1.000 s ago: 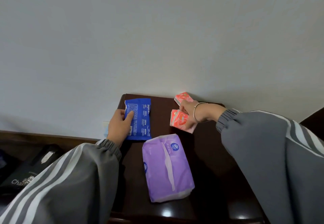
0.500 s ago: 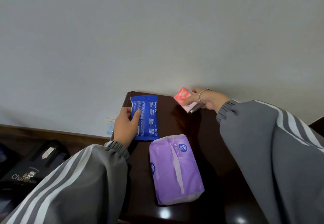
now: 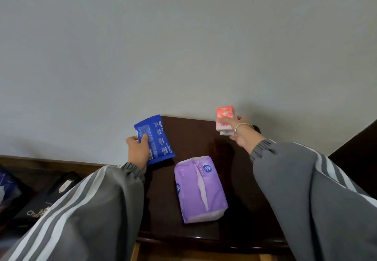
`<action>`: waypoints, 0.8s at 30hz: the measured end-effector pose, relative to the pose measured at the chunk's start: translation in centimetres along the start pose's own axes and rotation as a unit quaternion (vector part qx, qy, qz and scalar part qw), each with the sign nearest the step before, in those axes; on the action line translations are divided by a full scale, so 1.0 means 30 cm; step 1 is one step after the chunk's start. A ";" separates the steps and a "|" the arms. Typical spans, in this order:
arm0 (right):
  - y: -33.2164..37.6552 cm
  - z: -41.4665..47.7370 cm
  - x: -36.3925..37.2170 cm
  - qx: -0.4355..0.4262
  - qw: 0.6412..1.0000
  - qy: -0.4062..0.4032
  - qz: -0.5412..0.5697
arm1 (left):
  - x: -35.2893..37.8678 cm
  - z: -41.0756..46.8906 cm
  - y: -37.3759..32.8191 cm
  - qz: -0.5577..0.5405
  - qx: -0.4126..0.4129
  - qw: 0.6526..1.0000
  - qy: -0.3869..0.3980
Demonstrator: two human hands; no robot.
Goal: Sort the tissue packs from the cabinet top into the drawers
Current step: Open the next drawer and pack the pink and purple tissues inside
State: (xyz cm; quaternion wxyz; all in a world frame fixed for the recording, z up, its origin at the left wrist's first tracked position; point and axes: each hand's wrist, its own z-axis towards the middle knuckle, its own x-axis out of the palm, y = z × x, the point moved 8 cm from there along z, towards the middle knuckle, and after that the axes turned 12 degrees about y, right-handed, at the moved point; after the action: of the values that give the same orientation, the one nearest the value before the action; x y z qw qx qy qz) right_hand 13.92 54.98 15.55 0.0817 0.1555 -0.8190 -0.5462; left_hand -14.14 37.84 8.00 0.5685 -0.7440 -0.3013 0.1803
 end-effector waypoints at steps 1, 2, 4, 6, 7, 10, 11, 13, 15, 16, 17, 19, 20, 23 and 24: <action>0.013 -0.059 -0.002 0.010 0.998 0.038 0.054 | -0.029 -0.032 -0.019 -0.025 -0.003 1.000 -0.015; 0.032 -0.125 0.004 0.015 0.991 0.086 0.100 | -0.055 -0.070 -0.044 -0.047 -0.002 0.999 -0.024; 0.082 -0.269 0.015 -0.007 0.963 0.187 0.194 | -0.080 -0.163 -0.113 -0.082 0.016 0.996 -0.004; 0.113 -0.441 0.029 -0.041 0.925 0.272 0.263 | -0.072 -0.292 -0.203 -0.079 0.044 0.994 0.057; 0.116 -0.535 0.042 -0.052 0.908 0.314 0.273 | -0.061 -0.369 -0.247 -0.060 0.058 0.992 0.090; 0.069 -0.783 0.082 -0.058 0.881 0.391 0.262 | -0.015 -0.612 -0.332 0.057 0.096 0.977 0.182; 0.040 -0.851 0.092 -0.054 0.876 0.404 0.257 | -0.001 -0.694 -0.338 0.091 0.099 0.968 0.211; -0.029 -0.962 0.103 -0.048 0.873 0.419 0.246 | 0.012 -0.839 -0.314 0.115 0.090 0.955 0.259; -0.131 -1.050 0.102 -0.023 0.882 0.411 0.229 | -0.013 -0.948 -0.241 0.121 0.070 0.951 0.276; -0.194 -1.081 0.098 -0.002 0.890 0.398 0.222 | -0.039 -0.986 -0.189 0.122 0.057 0.954 0.269; -0.263 -1.107 0.092 0.020 0.900 0.380 0.214 | -0.073 -1.014 -0.129 0.121 0.041 0.959 0.255; -0.412 -1.145 0.078 0.062 0.925 0.330 0.179 | -0.160 -1.054 0.005 0.118 0.007 0.969 0.215; -0.490 -1.159 0.068 0.083 0.938 0.298 0.157 | -0.206 -1.071 0.070 0.120 -0.009 0.973 0.196; -0.709 -1.189 0.045 0.161 0.958 0.213 0.105 | -0.334 -1.110 0.241 0.118 -0.052 0.981 0.146; -0.770 -1.197 0.040 0.185 0.958 0.196 0.096 | -0.364 -1.121 0.286 0.107 -0.065 0.983 0.132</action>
State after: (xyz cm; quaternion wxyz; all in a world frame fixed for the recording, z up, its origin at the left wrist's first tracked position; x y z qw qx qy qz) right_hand 27.50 15.16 8.25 0.2627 0.1930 -0.8847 -0.3333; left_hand 0.25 4.44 8.69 0.5312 -0.8246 -0.1532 0.1199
